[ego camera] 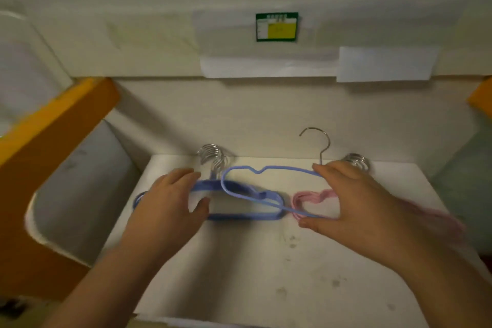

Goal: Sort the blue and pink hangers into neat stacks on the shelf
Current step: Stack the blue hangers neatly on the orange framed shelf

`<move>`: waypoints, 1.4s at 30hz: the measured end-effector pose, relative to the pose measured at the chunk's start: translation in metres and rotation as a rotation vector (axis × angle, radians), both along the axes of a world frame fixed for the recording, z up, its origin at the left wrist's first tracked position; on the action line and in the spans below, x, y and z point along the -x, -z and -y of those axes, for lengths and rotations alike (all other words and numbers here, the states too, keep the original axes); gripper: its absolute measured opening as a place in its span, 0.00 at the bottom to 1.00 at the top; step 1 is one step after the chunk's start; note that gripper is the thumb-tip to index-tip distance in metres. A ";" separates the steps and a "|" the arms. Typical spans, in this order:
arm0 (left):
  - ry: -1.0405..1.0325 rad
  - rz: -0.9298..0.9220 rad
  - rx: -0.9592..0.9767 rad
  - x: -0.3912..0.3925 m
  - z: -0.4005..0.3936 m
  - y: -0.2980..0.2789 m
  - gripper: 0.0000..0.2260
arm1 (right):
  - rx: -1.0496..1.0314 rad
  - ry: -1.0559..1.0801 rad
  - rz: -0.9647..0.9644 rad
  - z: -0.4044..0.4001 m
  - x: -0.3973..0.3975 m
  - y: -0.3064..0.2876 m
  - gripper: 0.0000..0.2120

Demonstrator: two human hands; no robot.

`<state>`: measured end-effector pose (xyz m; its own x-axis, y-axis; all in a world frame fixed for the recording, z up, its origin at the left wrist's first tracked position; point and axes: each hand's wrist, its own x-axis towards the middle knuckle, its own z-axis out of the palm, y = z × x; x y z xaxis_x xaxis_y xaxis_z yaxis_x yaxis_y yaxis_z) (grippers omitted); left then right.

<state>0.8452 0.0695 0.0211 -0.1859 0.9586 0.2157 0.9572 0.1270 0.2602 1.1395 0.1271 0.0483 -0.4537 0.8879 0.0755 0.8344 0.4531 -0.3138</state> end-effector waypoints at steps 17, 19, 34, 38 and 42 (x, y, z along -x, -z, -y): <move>-0.136 0.142 0.035 0.091 0.041 0.002 0.21 | -0.058 -0.225 0.180 -0.024 0.195 0.055 0.33; -0.127 0.168 0.032 0.091 0.038 0.003 0.21 | -0.063 -0.206 0.185 -0.023 0.196 0.056 0.33; 0.060 0.127 0.057 0.076 0.037 0.007 0.15 | -0.042 -0.068 0.012 0.004 0.129 0.045 0.37; 0.042 0.069 0.036 0.051 0.048 -0.003 0.22 | -0.081 -0.003 -0.093 0.028 0.078 0.029 0.30; 0.031 0.011 -0.017 0.013 0.073 -0.013 0.24 | -0.124 0.009 -0.108 0.054 0.037 0.016 0.27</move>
<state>0.8321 -0.0030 0.0341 -0.1583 0.9602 0.2301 0.9577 0.0926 0.2724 1.1020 0.0730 0.0327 -0.4294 0.8726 0.2327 0.8030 0.4868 -0.3437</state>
